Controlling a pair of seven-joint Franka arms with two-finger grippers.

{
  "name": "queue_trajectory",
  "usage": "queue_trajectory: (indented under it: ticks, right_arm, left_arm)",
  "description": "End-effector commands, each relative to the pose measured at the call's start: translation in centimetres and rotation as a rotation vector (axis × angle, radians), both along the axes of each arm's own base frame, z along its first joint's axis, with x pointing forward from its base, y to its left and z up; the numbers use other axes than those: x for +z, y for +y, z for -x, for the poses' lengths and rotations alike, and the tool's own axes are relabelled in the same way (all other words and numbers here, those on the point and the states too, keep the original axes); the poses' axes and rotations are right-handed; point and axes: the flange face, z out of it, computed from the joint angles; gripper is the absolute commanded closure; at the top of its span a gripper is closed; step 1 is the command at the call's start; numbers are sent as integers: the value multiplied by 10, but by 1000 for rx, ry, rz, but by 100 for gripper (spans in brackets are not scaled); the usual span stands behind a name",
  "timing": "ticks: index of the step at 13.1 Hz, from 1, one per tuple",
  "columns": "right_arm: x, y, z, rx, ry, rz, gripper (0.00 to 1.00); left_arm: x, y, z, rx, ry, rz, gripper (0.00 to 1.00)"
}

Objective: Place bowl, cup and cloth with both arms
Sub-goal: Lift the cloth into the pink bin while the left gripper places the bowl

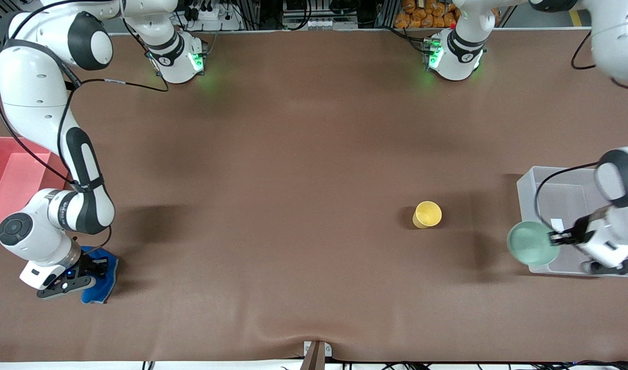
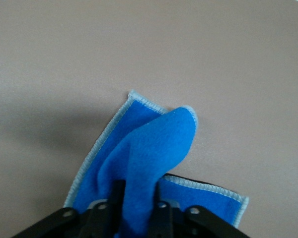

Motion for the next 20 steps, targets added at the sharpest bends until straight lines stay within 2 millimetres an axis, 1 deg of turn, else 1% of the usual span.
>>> queue_trajectory:
  ticks: [1,2,4,5,6,7,9,10,11,12,13,15,16,17,18,19,20]
  right_arm:
    - [-1,1,-4,-34,1,-39,100]
    - [-1,1,-4,-36,0,-39,100]
    - [1,2,-4,-35,5,-40,100]
    - [8,4,-4,-32,14,-42,100]
    - [17,3,-2,-34,40,-45,100]
    - [29,2,2,-40,89,-55,100]
    - [70,-2,11,-55,178,-69,100]
    - [96,-7,17,-61,209,-73,100]
    - [121,-10,25,-67,241,-76,100]
    - [147,-9,33,-66,280,-76,100]
    - [170,-9,40,-69,295,-77,100]
    - [215,-6,60,-106,310,-81,100]
    - [233,1,71,-125,302,-78,100]
    - [245,8,87,-149,303,-72,100]
    - [254,14,103,-175,308,-64,100]
    - [263,25,116,-178,312,-52,100]
    - [274,30,132,-191,315,-43,100]
  left_arm:
    - [18,65,27,-98,49,-26,100]
    - [15,90,35,-122,57,-23,100]
    - [-3,122,48,-116,70,4,100]
    - [-14,133,54,-106,52,42,100]
    - [-29,137,61,-110,47,69,100]
    - [-40,136,67,-117,56,74,100]
    - [-63,137,77,-112,53,69,100]
    - [-74,142,83,-120,45,64,100]
    - [-80,152,89,-118,35,65,100]
    - [-86,151,92,-127,36,81,100]
    - [-89,150,93,-127,36,92,100]
    - [-100,149,99,-121,40,98,100]
    - [-108,146,102,-119,37,96,100]
    - [-116,147,105,-121,29,88,100]
    - [-124,147,107,-133,20,81,100]
    - [-126,146,106,-130,16,85,100]
    - [-131,143,104,-130,17,93,100]
